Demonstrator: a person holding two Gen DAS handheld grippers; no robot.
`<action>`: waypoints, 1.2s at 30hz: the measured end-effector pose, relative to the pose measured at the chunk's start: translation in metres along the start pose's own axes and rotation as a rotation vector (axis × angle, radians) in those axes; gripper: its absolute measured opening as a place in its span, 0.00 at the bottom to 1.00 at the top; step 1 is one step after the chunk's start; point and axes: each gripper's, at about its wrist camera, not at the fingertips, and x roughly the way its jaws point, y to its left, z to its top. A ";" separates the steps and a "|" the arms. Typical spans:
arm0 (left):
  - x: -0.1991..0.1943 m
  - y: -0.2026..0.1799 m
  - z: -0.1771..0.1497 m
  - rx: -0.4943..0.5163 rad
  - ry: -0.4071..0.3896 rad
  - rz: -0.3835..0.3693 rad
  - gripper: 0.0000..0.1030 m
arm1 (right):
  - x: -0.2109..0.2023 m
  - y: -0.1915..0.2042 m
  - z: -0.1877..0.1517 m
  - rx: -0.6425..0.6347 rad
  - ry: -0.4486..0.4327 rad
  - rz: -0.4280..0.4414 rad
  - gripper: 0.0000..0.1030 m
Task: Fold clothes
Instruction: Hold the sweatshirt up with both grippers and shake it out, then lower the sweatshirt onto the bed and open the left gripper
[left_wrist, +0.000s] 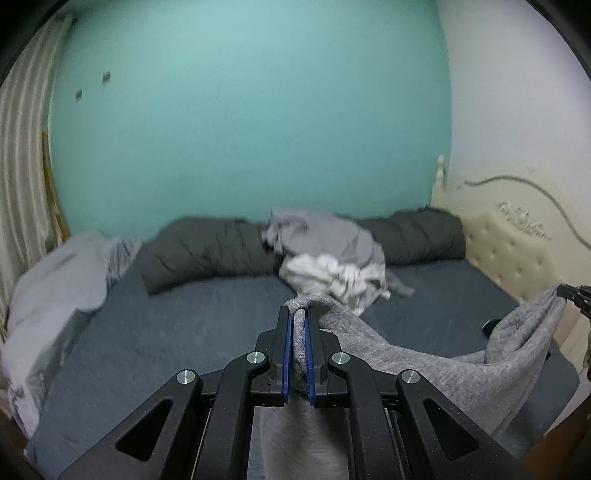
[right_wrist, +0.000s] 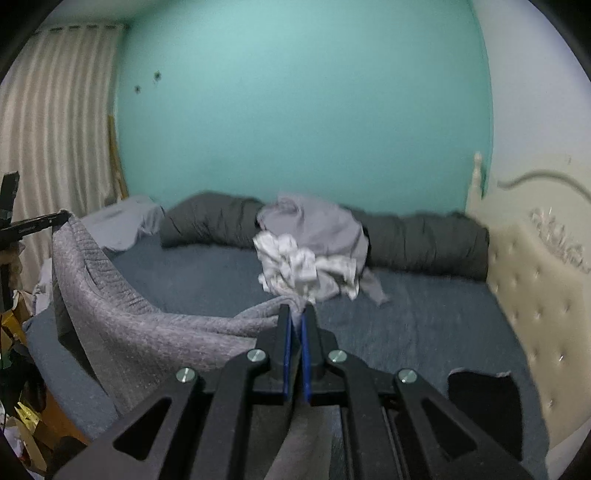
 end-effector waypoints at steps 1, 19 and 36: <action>0.021 0.001 -0.007 -0.007 0.022 0.000 0.06 | 0.013 -0.004 -0.005 0.010 0.018 -0.003 0.04; 0.285 0.011 -0.035 -0.059 0.192 0.037 0.06 | 0.235 -0.082 -0.031 0.169 0.145 -0.054 0.04; 0.377 -0.008 -0.221 -0.109 0.462 -0.017 0.08 | 0.335 -0.058 -0.203 0.128 0.527 -0.091 0.12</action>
